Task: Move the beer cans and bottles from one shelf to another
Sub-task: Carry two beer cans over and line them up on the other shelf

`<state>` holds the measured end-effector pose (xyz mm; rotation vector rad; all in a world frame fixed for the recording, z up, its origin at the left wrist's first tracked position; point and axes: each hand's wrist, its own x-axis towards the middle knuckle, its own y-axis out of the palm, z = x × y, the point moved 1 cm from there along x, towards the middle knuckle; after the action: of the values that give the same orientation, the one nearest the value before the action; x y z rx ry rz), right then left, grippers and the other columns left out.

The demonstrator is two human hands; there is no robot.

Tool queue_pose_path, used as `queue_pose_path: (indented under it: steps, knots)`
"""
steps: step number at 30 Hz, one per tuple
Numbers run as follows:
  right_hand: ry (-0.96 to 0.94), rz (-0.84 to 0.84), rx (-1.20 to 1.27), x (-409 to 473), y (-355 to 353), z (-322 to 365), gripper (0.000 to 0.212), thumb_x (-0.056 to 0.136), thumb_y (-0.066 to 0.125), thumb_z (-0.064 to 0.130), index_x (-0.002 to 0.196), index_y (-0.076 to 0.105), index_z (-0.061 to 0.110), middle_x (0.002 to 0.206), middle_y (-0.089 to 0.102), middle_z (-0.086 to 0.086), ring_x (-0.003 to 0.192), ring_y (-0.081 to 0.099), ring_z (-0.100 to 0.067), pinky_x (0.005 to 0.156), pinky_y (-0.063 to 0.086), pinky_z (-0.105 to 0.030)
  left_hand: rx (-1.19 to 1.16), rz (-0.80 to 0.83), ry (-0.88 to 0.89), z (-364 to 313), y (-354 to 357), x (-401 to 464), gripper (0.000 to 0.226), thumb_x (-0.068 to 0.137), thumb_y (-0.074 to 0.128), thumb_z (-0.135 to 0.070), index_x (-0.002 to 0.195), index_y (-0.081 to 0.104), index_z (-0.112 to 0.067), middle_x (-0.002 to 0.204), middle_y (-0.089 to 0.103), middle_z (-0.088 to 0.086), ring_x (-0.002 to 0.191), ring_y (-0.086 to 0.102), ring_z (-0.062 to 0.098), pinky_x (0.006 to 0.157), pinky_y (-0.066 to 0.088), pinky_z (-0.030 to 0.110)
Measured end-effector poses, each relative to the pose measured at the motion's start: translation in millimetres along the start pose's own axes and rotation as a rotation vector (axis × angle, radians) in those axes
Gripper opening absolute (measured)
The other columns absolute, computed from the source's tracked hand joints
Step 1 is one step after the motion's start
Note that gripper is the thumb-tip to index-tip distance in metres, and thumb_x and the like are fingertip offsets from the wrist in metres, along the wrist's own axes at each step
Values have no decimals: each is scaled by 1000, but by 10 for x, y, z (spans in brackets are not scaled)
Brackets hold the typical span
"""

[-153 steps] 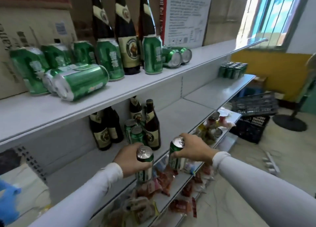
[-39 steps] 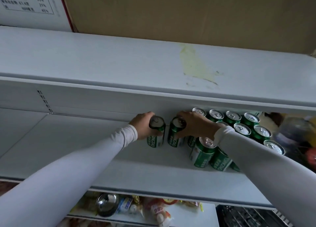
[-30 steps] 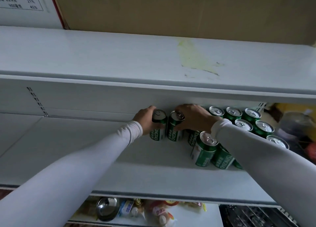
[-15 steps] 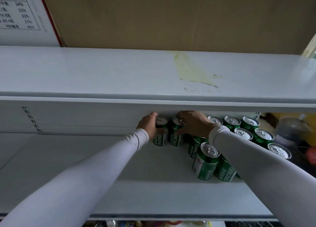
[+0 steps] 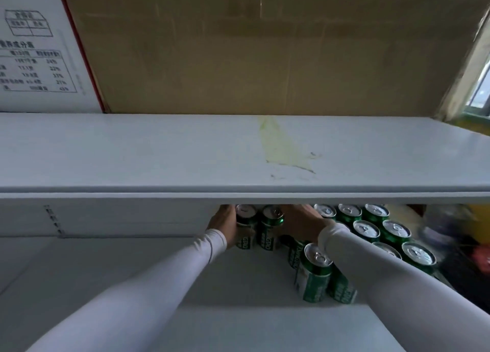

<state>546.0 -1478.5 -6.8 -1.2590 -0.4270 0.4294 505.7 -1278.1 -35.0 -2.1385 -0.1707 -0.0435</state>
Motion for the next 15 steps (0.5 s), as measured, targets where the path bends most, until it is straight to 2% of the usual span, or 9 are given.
queue_pose_path:
  steps: [4, 7, 10, 15]
  knots:
    - [13, -2, -14, -131, -151, 46, 44, 81, 73, 46, 117, 59, 25, 107, 66, 3, 89, 59, -17, 69, 39, -27, 64, 74, -3, 53, -117, -150, 69, 72, 78, -40, 129, 50, -13, 131, 55, 13, 119, 54, 29, 97, 45, 34]
    - [-5, 7, 36, -198, -181, 142, 57, 79, 73, 46, 128, 53, 24, 116, 65, 0, 98, 62, -23, 75, 44, -29, 67, 111, -66, 108, -168, -353, 65, 75, 76, -41, 124, 51, -6, 126, 57, 16, 116, 54, 28, 95, 44, 32]
    - [-101, 30, 46, -192, -138, 358, 69, 78, 74, 48, 138, 48, 25, 124, 64, -3, 110, 62, -27, 85, 50, -35, 59, 121, -103, 162, -220, -620, 61, 78, 74, -40, 125, 52, -7, 126, 56, 14, 117, 54, 27, 96, 42, 30]
    - [-245, 79, 56, -119, 90, 925, 68, 79, 76, 47, 136, 54, 16, 137, 55, -6, 124, 53, -26, 98, 40, -29, 56, 56, -159, 347, -431, -1083, 61, 79, 72, -41, 127, 52, -9, 131, 55, 11, 121, 52, 25, 101, 40, 31]
